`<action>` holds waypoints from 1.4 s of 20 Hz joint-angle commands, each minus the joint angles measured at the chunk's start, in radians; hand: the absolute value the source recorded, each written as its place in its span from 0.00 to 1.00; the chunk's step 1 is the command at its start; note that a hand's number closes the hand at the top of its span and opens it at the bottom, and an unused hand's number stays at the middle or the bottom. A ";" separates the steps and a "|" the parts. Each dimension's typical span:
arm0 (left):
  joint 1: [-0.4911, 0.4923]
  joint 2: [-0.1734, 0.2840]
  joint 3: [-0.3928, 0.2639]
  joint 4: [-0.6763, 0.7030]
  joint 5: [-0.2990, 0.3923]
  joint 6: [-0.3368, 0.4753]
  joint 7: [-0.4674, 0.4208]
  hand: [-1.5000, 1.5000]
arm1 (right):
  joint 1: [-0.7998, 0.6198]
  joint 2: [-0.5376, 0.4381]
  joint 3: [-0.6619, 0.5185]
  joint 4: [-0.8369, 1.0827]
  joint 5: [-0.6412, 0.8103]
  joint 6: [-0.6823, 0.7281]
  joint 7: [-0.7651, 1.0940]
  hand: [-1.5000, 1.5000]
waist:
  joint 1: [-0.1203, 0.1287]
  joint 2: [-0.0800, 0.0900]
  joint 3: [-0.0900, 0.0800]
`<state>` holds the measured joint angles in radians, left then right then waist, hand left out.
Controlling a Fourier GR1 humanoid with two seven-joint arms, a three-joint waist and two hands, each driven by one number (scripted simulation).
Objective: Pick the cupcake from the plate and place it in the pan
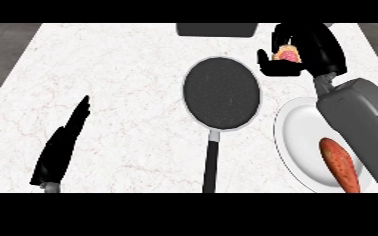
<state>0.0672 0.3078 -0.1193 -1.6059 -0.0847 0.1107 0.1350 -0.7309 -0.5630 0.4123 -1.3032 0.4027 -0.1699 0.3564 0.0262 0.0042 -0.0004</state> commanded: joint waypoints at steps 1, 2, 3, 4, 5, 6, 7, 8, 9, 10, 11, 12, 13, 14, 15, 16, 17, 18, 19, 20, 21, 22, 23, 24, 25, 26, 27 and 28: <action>0.014 0.022 0.020 -0.044 0.011 -0.027 0.025 0.50 | -0.105 0.159 -0.007 0.178 0.012 0.009 -0.002 1.00 | 0.006 0.001 0.000; -0.010 -0.002 0.000 -0.041 -0.010 -0.004 0.043 0.50 | -0.139 0.224 0.022 0.186 0.033 -0.007 0.038 1.00 | 0.008 0.002 0.000; -0.030 0.018 0.020 -0.009 0.004 -0.032 0.027 0.50 | -0.130 0.263 0.019 0.261 0.041 -0.045 -0.019 1.00 | 0.009 0.005 0.000; -0.059 0.010 0.024 -0.009 0.007 -0.032 0.048 0.50 | -0.164 0.247 -0.028 0.352 0.008 -0.008 -0.101 1.00 | 0.006 0.005 0.001; -0.032 -0.026 -0.002 0.065 -0.033 0.001 -0.034 0.50 | -0.159 0.280 -0.015 0.408 0.026 -0.029 -0.110 1.00 | 0.007 0.008 0.000; -0.047 -0.029 -0.004 0.084 -0.030 -0.007 -0.048 0.50 | -0.210 0.326 -0.006 0.473 0.055 -0.049 -0.100 1.00 | 0.015 0.011 0.000; -0.024 0.015 0.048 0.032 0.009 -0.036 -0.020 0.50 | -0.173 0.338 -0.001 0.495 0.065 -0.052 -0.125 1.00 | 0.008 0.005 0.000; -0.011 -0.020 0.003 0.010 -0.021 -0.012 -0.014 0.50 | -0.218 0.379 0.008 0.556 0.083 -0.054 -0.102 1.00 | 0.017 0.007 0.000; -0.064 -0.055 -0.011 0.067 -0.054 0.022 -0.009 0.50 | -0.205 0.369 -0.005 0.597 0.076 -0.040 -0.163 1.00 | 0.004 0.007 0.000; 0.001 -0.004 0.014 -0.021 -0.015 -0.026 -0.002 0.50 | -0.278 0.399 0.003 0.635 0.103 -0.022 -0.111 1.00 | 0.016 0.004 0.001; -0.066 -0.027 0.003 0.009 -0.018 -0.021 0.033 0.50 | -0.305 0.421 0.010 0.698 0.116 -0.023 -0.122 1.00 | 0.021 0.010 0.001; -0.064 -0.008 0.026 0.043 -0.006 -0.042 0.006 0.50 | -0.330 0.424 -0.009 0.752 0.109 -0.010 -0.164 1.00 | 0.020 0.011 0.000; -0.054 -0.009 0.029 0.047 -0.009 -0.036 -0.005 0.50 | -0.314 0.475 0.030 0.770 0.146 -0.036 -0.130 1.00 | 0.022 0.011 0.000; -0.065 0.012 0.038 0.035 -0.020 -0.036 -0.004 0.50 | -0.313 0.431 0.033 0.802 0.134 0.029 -0.213 1.00 | 0.033 0.016 0.001; -0.055 -0.025 0.006 0.031 -0.024 -0.026 -0.018 0.50 | -0.286 0.471 -0.013 0.842 0.080 0.020 -0.246 1.00 | 0.039 0.021 0.001; -0.022 -0.002 0.018 0.014 -0.005 -0.050 -0.008 0.50 | -0.275 0.498 -0.078 0.836 0.008 0.042 -0.187 1.00 | 0.039 0.017 0.001; -0.045 -0.005 0.017 0.013 -0.013 -0.041 -0.011 0.50 | -0.256 0.516 -0.142 0.844 -0.051 0.015 -0.161 1.00 | 0.049 0.026 0.003; -0.063 -0.012 0.022 0.036 -0.009 -0.040 -0.007 0.50 | -0.277 0.555 -0.155 0.865 -0.065 0.025 -0.139 0.00 | 0.039 0.023 0.002; -0.055 -0.025 0.010 0.025 -0.010 -0.038 -0.001 0.50 | -0.285 0.541 -0.174 0.897 -0.081 0.060 -0.153 0.00 | 0.033 0.019 0.002; -0.057 -0.029 0.006 0.044 -0.025 -0.031 -0.009 0.50 | -0.270 0.559 -0.182 0.906 -0.105 0.048 -0.170 0.00 | 0.034 0.019 0.002; -0.095 -0.032 -0.009 0.031 -0.033 -0.034 0.026 0.50 | -0.292 0.560 -0.205 0.923 -0.138 0.039 -0.172 0.00 | 0.049 0.025 0.002; -0.070 -0.022 0.010 0.061 -0.020 -0.046 -0.023 0.50 | -0.298 0.561 -0.241 0.915 -0.172 0.052 -0.209 0.00 | 0.038 0.021 0.002; 0.011 -0.022 -0.001 -0.011 -0.031 -0.029 -0.020 0.50 | -0.268 0.561 -0.253 0.928 -0.170 -0.006 -0.270 0.00 | 0.050 0.017 0.002; -0.065 -0.021 0.014 0.039 -0.018 -0.046 -0.008 0.50 | -0.303 0.562 -0.262 0.919 -0.190 -0.033 -0.288 0.00 | 0.041 0.019 0.002; -0.057 -0.004 0.044 0.071 -0.006 -0.052 -0.038 0.50 | -0.282 0.562 -0.290 0.926 -0.187 -0.063 -0.351 0.00 | 0.030 0.020 0.002; -0.043 -0.009 0.022 0.039 -0.009 -0.059 -0.027 0.50 | -0.274 0.562 -0.300 0.910 -0.210 -0.113 -0.396 0.00 | 0.050 0.023 0.003; -0.062 -0.037 0.009 0.019 -0.034 -0.017 0.019 0.50 | -0.322 0.562 -0.327 0.899 -0.211 -0.143 -0.387 0.00 | 0.036 0.018 0.003; -0.043 -0.012 0.031 0.036 -0.017 -0.043 -0.016 0.50 | -0.330 0.562 -0.351 0.897 -0.229 -0.164 -0.405 0.00 | 0.036 0.017 0.002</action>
<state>0.0167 0.2893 -0.1004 -1.5715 -0.1041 0.0711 0.1245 -1.0301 -0.0087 0.1355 -0.4043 0.2246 -0.2476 0.0309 0.0652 0.0235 0.0018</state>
